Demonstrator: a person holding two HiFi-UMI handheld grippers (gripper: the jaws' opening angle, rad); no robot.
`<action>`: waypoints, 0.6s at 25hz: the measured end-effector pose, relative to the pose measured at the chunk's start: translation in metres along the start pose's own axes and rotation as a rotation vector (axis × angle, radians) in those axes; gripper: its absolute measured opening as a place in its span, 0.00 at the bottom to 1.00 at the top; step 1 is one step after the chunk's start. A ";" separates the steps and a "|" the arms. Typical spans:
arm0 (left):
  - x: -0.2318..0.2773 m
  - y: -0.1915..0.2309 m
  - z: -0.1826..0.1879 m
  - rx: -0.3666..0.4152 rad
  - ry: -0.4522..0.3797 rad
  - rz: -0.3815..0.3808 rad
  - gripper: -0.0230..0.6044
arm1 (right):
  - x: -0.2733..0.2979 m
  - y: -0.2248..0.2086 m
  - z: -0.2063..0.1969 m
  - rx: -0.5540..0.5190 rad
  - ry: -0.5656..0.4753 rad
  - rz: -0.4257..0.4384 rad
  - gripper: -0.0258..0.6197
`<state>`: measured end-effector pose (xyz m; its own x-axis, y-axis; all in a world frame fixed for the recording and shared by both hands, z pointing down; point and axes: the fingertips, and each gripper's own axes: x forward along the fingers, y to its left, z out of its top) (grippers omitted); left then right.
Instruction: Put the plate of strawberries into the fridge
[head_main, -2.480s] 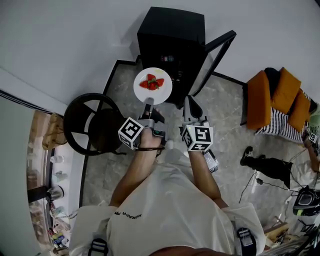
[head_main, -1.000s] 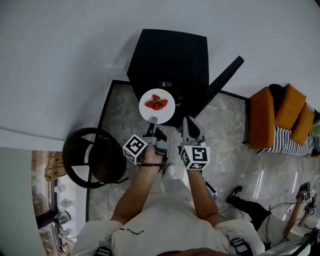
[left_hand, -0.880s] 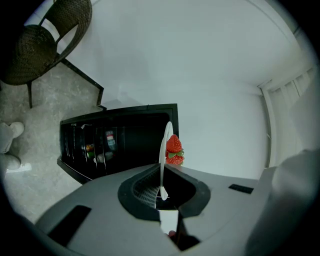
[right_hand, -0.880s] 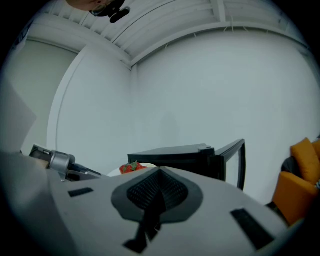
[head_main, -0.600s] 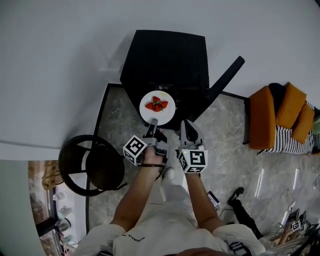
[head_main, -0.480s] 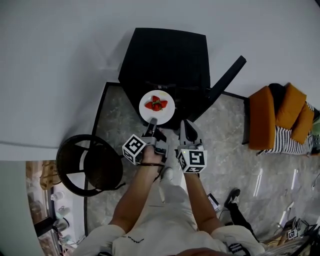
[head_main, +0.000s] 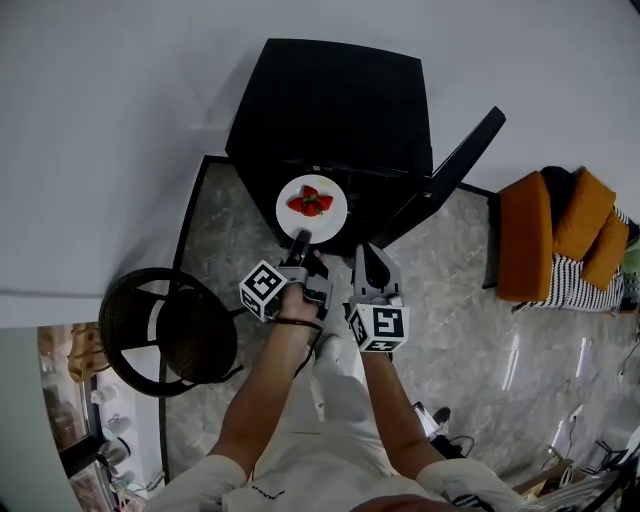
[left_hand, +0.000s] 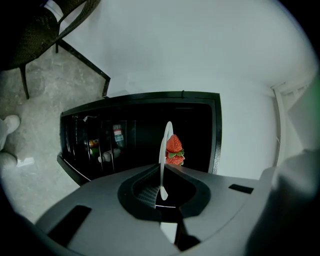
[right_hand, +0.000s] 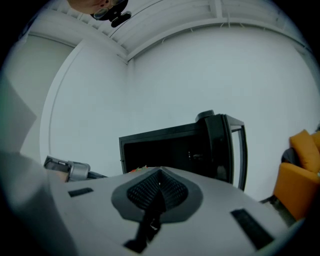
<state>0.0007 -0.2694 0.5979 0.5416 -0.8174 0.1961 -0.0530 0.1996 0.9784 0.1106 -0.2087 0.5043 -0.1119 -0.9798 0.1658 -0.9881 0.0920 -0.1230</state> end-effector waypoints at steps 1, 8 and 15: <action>0.003 0.005 0.000 -0.002 0.003 0.002 0.05 | 0.001 0.000 -0.003 0.001 0.000 0.000 0.06; 0.020 0.039 -0.003 -0.018 0.010 0.019 0.05 | 0.011 -0.009 -0.028 0.006 0.000 -0.014 0.06; 0.045 0.067 -0.003 -0.011 0.040 0.028 0.05 | 0.017 -0.022 -0.050 0.028 -0.004 -0.041 0.06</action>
<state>0.0237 -0.2909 0.6724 0.5731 -0.7893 0.2205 -0.0596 0.2282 0.9718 0.1251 -0.2185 0.5589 -0.0710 -0.9833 0.1677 -0.9886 0.0470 -0.1433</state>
